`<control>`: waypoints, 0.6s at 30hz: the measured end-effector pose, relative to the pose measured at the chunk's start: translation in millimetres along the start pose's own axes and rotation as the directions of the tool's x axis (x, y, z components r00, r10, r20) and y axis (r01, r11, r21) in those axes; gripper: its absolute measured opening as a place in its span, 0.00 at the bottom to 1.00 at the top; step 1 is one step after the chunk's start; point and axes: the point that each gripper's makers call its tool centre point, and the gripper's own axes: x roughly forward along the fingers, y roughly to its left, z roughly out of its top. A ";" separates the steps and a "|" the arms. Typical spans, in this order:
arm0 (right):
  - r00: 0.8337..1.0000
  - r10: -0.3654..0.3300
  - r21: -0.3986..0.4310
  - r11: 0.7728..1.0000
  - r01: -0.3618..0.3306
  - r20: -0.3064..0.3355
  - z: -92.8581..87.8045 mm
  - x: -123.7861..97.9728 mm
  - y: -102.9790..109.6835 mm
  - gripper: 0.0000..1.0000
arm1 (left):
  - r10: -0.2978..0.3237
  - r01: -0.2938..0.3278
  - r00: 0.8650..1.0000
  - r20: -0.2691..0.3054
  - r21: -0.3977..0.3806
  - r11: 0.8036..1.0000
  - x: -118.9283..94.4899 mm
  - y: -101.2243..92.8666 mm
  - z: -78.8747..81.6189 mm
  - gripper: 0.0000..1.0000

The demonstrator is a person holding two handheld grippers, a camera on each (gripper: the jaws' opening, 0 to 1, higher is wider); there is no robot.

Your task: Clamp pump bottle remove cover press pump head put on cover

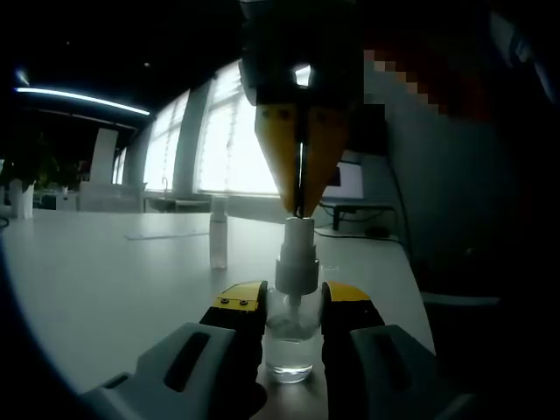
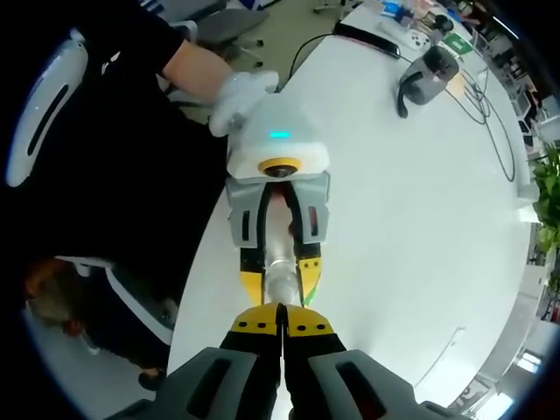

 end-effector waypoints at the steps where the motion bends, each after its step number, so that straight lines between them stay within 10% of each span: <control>1: 1.000 0.000 0.001 1.000 0.000 0.000 0.0 0.0 0.1 0.00 | 0.000 0.000 1.000 0.000 0.000 1.000 0.0 0.1 0.0 0.16; 18: 1.000 0.004 0.002 1.000 -0.004 0.000 0.0 0.0 -0.1 0.00 | 0.001 -0.001 1.000 0.000 0.000 1.000 0.1 -1.3 0.6 0.16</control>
